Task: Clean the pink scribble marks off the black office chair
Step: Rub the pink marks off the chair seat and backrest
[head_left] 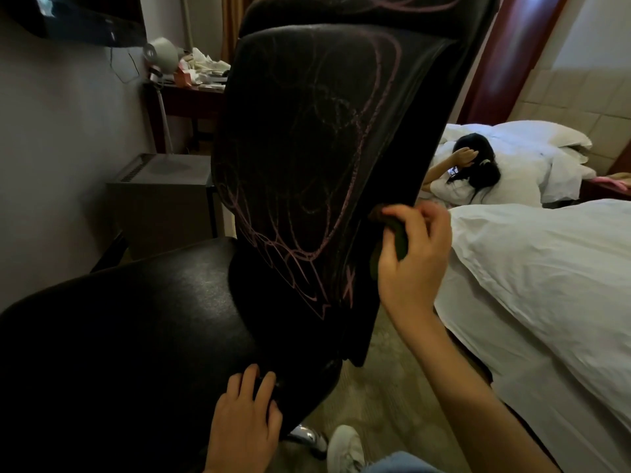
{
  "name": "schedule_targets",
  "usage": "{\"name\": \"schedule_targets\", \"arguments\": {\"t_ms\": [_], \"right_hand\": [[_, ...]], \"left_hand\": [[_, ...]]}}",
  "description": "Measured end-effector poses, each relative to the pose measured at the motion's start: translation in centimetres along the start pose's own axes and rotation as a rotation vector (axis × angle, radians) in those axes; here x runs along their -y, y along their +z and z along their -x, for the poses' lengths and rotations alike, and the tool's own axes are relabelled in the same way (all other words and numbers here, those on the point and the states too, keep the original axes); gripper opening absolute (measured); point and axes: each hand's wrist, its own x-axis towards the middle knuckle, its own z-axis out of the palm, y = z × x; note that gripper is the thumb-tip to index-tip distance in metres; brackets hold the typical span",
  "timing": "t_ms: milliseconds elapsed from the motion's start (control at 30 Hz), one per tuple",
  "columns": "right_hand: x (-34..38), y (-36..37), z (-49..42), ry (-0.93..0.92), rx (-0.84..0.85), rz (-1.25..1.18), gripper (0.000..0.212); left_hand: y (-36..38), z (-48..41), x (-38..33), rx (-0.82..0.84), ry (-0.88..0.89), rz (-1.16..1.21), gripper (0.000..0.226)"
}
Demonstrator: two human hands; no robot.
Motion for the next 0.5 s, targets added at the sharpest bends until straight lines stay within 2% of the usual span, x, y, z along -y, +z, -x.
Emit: {"name": "schedule_targets", "arguments": {"t_ms": [67,167,500], "right_hand": [[0.6,0.6,-1.9,-0.046,-0.033,0.011,0.019],[0.2,2.0,-1.3,-0.047,0.004,0.0,0.022],[-3.6,2.9,9.9,-0.102,0.189,-0.023,0.025]], "left_hand": [[0.1,0.0,0.0,0.02,-0.014,-0.007,0.048],[-0.1,0.0,-0.1,0.013,-0.023,-0.007,0.048],[-0.5,0.1,-0.2,0.022,-0.016,0.011,0.048]]}}
